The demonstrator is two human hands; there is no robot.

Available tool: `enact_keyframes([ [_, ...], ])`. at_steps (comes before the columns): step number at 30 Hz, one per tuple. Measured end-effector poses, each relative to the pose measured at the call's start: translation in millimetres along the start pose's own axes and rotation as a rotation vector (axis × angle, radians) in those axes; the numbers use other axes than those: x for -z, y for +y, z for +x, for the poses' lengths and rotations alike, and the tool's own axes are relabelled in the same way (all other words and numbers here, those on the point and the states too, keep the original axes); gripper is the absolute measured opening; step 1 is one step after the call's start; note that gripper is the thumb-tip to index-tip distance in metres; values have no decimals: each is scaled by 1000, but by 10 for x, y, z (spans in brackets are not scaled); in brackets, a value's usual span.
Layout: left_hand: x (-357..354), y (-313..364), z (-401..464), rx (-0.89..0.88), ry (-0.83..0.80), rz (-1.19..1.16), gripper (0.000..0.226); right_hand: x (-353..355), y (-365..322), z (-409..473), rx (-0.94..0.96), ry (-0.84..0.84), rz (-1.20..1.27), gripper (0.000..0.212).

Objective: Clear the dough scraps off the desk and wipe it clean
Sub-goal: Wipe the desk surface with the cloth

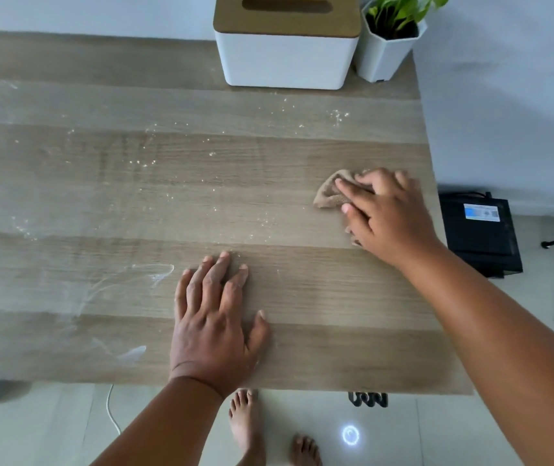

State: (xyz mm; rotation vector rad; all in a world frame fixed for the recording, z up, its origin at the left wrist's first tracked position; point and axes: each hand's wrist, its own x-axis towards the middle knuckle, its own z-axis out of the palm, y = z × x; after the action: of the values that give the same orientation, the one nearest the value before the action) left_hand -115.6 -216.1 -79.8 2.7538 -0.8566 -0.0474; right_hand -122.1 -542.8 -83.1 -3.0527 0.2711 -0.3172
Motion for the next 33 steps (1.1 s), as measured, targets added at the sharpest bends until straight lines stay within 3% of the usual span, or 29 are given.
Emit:
enact_keyframes([
  [8,-21,-2,14,-4,8,-12,65,-143,119,1045,-587,-45,-1,51],
  [10,-22,0,14,-3,12,-13,65,-173,-85,1285,-549,-86,32,50],
  [13,-21,4,15,1,18,-15,65,-215,-457,1371,-259,-134,99,51],
  [16,-16,9,17,0,18,-20,65,-189,-673,1115,-11,-203,156,51],
  [19,-21,-1,12,-9,24,-23,64,-114,-574,776,104,-223,145,52],
  [27,-31,-17,12,-23,39,-25,64,-174,-340,1188,-355,-147,78,56],
  [30,-40,-25,1,-25,44,-27,65,-220,-571,1483,-396,-147,83,55],
  [33,-47,-29,1,-23,42,-23,65,-276,-803,1671,-319,-160,92,54],
])
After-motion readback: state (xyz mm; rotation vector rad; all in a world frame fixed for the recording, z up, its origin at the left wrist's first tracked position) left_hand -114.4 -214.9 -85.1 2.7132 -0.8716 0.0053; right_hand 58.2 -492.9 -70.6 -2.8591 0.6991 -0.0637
